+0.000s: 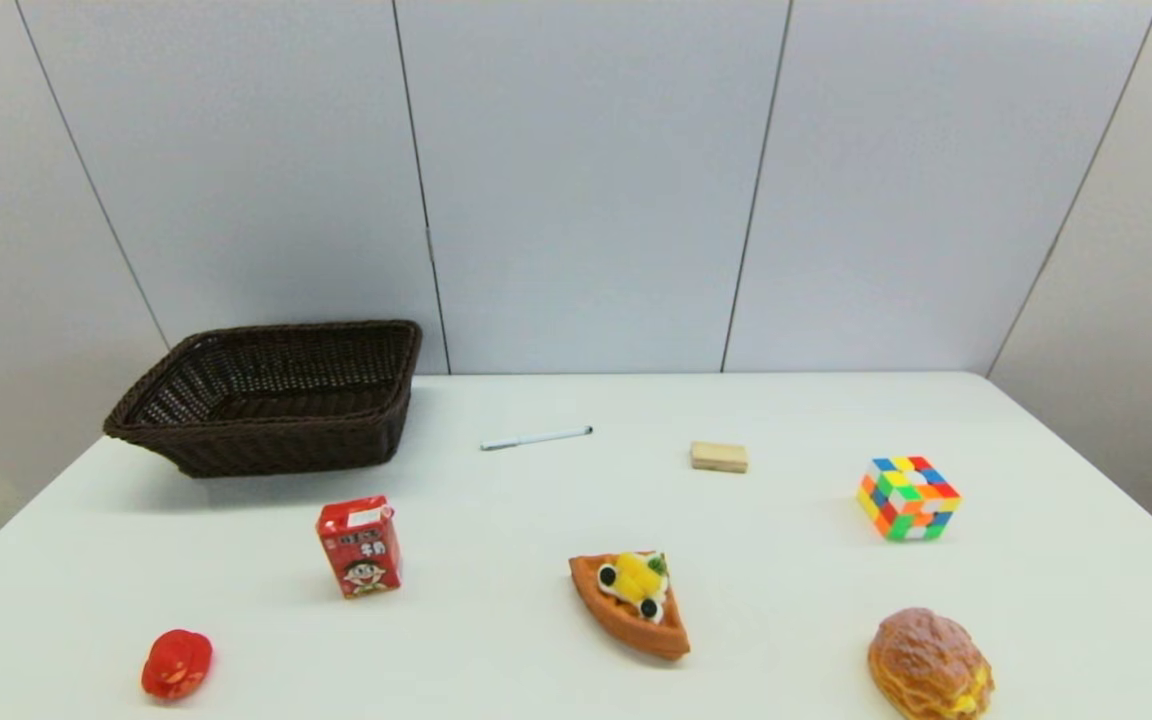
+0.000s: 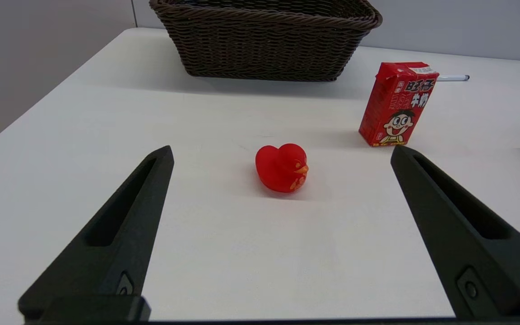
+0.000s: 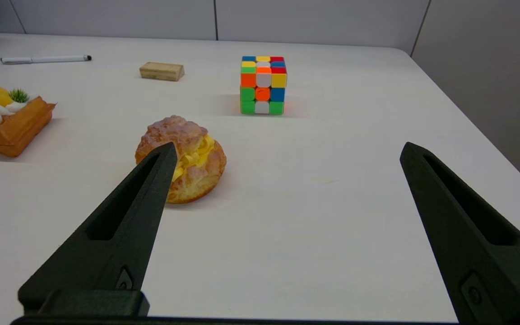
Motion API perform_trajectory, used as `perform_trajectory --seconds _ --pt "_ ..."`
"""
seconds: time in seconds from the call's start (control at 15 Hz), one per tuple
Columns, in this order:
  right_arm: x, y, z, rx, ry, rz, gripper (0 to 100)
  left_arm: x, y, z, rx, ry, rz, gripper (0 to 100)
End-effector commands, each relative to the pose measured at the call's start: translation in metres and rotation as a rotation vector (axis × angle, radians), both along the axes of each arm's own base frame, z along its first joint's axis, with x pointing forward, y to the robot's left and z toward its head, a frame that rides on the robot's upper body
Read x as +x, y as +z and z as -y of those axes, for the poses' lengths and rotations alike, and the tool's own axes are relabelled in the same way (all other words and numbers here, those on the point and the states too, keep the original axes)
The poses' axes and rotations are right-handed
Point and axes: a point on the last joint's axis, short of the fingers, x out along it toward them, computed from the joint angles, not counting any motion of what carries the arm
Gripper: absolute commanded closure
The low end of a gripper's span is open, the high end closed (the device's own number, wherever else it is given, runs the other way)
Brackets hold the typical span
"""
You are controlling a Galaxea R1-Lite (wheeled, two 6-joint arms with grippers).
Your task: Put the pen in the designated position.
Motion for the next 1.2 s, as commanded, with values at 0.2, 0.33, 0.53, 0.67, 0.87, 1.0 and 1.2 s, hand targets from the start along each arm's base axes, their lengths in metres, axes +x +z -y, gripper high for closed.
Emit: perform_trajectory --seconds 0.2,0.33,0.53,0.67,0.87,1.0,1.2 --pt "0.000 0.000 0.000 -0.001 0.001 0.000 0 0.000 0.000 0.000 -0.001 0.001 0.001 0" --pt "0.000 0.000 0.000 -0.001 0.001 0.000 0 0.000 0.000 0.000 -0.001 0.002 0.001 0" --pt "0.000 0.000 0.000 0.001 0.001 0.000 0 0.000 0.000 0.000 -0.001 0.001 0.001 0" --pt "0.000 0.000 0.000 0.001 0.001 0.000 0 0.000 0.000 0.000 -0.003 0.001 0.003 0" --pt "0.000 0.000 0.000 0.001 0.001 0.000 0 0.000 0.000 0.000 -0.003 0.002 0.001 0" --pt "0.000 0.000 0.000 0.001 0.001 0.000 0 0.001 0.000 0.000 -0.006 0.008 -0.014 0" --pt "0.000 0.000 0.000 -0.001 0.001 0.000 0 0.010 0.048 0.000 0.018 -0.005 -0.076 0"
